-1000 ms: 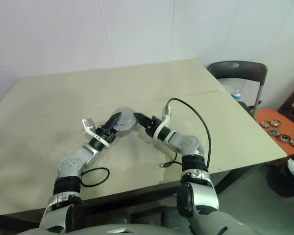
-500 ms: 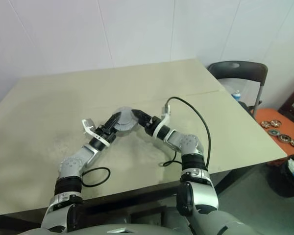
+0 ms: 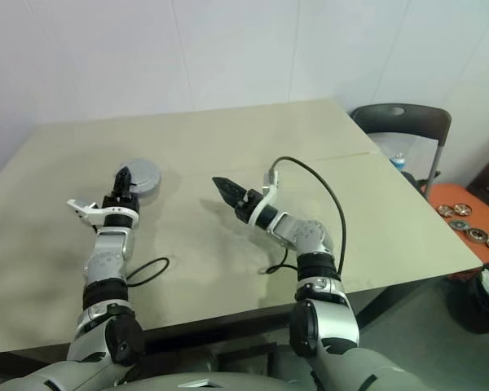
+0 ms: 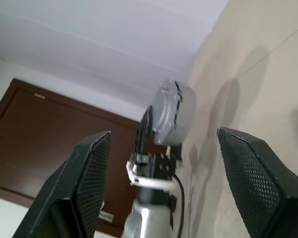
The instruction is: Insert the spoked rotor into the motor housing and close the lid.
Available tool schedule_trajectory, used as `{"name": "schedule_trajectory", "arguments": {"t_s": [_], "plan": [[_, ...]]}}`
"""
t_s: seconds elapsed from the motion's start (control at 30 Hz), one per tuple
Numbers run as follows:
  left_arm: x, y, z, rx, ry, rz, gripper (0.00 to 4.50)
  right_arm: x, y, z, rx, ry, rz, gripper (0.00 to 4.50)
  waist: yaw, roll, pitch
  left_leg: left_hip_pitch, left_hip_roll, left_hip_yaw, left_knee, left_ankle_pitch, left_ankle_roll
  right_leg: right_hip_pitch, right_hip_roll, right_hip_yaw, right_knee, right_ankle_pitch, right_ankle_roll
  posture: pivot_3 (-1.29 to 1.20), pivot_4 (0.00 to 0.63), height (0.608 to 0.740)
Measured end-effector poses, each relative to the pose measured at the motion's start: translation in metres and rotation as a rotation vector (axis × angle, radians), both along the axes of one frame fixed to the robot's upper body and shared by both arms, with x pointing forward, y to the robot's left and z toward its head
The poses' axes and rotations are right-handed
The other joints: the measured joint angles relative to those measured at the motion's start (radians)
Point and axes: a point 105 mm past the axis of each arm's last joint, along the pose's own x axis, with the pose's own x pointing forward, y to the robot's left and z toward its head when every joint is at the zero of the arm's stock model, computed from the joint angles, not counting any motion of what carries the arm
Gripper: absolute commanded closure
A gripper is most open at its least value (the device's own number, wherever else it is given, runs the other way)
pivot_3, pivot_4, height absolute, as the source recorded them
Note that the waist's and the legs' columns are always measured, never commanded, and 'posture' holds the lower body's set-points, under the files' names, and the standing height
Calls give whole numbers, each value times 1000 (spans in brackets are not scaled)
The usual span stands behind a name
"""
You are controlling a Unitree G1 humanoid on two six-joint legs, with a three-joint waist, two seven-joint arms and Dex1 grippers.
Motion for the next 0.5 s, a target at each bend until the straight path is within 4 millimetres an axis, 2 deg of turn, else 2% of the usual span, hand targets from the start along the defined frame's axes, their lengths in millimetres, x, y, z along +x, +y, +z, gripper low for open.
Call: {"name": "schedule_trajectory", "arguments": {"t_s": [0.1, 0.27, 0.33, 0.5], "plan": [[-2, 17, -3, 37, 30, 68, 2080, 0, -1, 0, -2, -1, -1, 942, 1, 0, 0, 0, 0, 0, 0, 0, 0, 0, 0, 0, 0, 0, 0, 0, 0, 740], [-8, 48, -35, 144, 257, 205, 2080, 0, -1, 0, -2, -3, -1, 942, 1, 0, 0, 1, 0, 0, 0, 0, 0, 0, 1, 0, 1, 0, 0, 0, 0, 740], [-12, 52, -45, 165, 318, 238, 2080, 0, -1, 0, -3, -4, -2, 942, 3, -1, 0, 1, 0, -1, 0, 0, 0, 0, 1, -1, 1, 0, 0, 0, 0, 740], [-10, 55, -44, 216, 356, 289, 2080, 0, 0, 1, -5, -9, 4, 942, -2, -1, -1, 5, 1, 0, 0, 0, 0, 3, 1, 0, 2, 0, 0, 0, 0, 740]]}}
